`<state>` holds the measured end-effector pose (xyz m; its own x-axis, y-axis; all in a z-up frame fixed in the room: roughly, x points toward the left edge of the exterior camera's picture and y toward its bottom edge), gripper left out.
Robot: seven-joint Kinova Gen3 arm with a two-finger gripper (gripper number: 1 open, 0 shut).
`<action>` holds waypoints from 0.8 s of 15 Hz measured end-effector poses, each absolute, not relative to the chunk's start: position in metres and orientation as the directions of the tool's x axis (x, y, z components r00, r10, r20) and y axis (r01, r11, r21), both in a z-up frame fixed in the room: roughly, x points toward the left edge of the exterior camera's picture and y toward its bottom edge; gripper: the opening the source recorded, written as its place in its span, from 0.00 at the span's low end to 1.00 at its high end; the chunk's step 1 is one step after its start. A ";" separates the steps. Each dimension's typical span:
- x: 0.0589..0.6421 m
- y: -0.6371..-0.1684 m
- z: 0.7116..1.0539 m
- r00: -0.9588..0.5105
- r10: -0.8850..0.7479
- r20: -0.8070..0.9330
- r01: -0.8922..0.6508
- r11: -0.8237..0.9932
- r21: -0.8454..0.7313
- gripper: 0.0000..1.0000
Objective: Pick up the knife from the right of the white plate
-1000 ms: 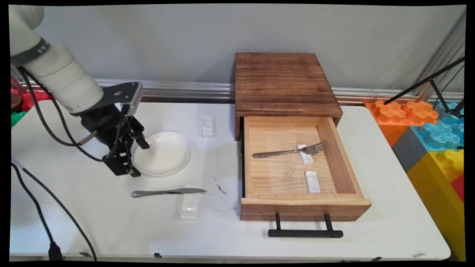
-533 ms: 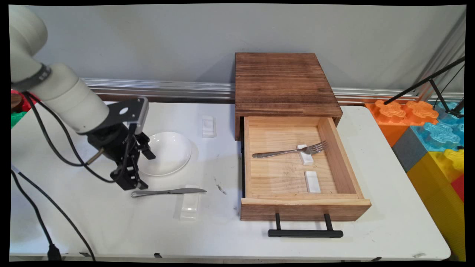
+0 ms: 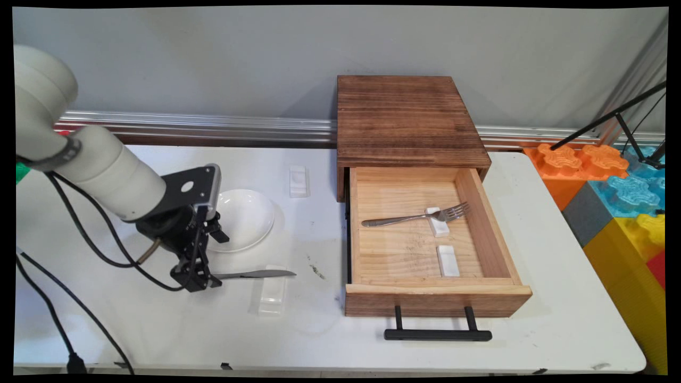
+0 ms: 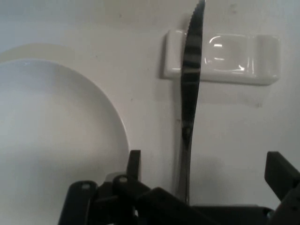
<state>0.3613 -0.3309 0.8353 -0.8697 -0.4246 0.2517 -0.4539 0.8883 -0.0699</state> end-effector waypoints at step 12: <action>0.346 -0.325 0.802 -0.850 -0.455 0.266 -0.493 0.865 -0.093 1.00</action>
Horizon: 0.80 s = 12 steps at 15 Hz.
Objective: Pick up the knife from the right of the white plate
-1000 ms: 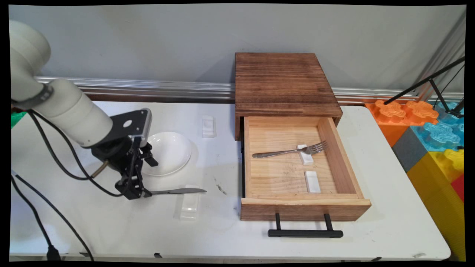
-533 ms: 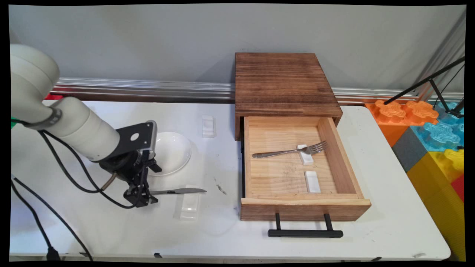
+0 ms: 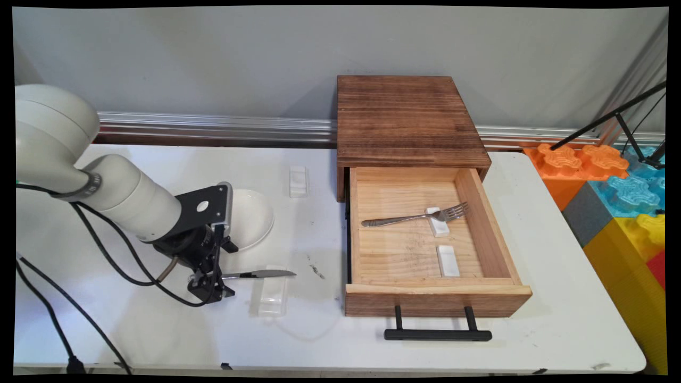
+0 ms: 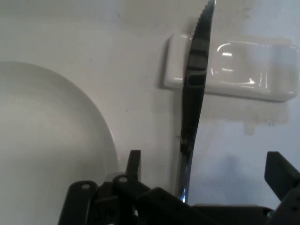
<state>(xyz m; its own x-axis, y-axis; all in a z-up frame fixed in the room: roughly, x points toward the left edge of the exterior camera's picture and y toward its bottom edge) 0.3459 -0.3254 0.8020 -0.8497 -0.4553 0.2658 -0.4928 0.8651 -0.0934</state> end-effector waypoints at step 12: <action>0.334 -0.335 0.793 -0.835 -0.484 0.262 -0.518 0.852 -0.078 1.00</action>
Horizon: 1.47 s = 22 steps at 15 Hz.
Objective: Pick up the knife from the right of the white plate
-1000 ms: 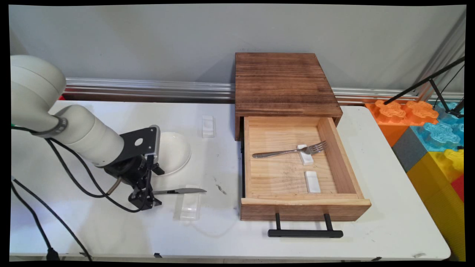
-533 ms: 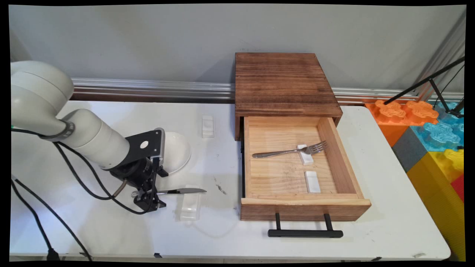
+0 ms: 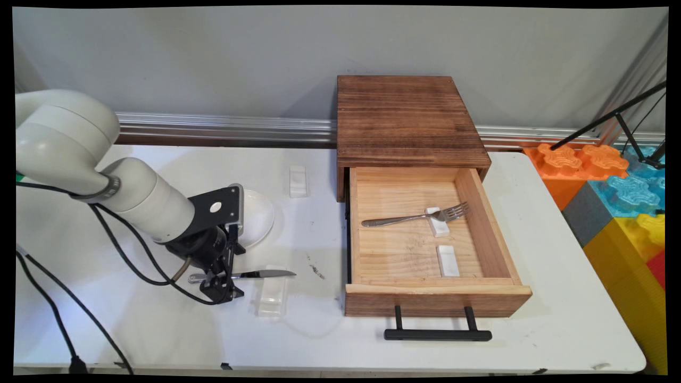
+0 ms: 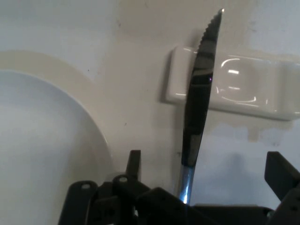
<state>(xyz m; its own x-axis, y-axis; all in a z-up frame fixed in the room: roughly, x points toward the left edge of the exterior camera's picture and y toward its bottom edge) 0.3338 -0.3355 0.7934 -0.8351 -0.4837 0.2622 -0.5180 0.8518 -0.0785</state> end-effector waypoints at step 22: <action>0.348 -0.346 0.783 -0.830 -0.508 0.230 -0.529 0.848 -0.035 1.00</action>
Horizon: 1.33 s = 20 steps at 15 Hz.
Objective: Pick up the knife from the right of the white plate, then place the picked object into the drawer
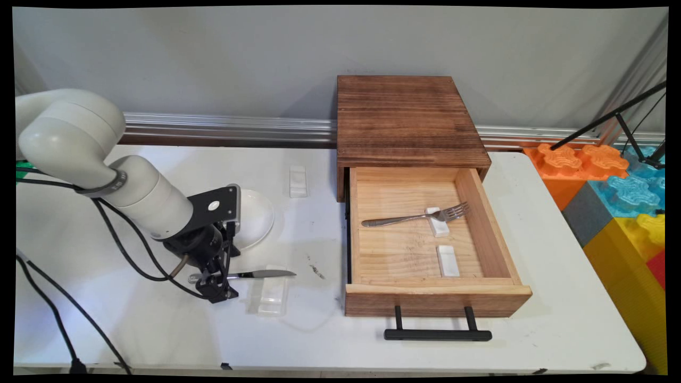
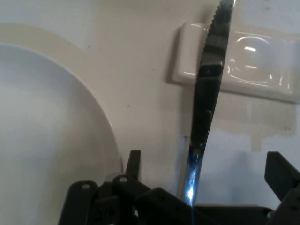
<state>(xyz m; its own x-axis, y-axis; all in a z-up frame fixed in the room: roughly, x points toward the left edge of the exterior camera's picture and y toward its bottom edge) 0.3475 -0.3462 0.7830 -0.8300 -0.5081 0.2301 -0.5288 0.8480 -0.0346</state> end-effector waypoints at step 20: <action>0.342 -0.346 0.767 -0.830 -0.499 0.248 -0.516 0.857 -0.002 0.00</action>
<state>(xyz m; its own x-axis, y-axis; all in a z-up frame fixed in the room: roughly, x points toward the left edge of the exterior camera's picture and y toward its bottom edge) 0.3418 -0.3462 0.7673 -0.8302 -0.4993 0.2479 -0.5159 0.8567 -0.0022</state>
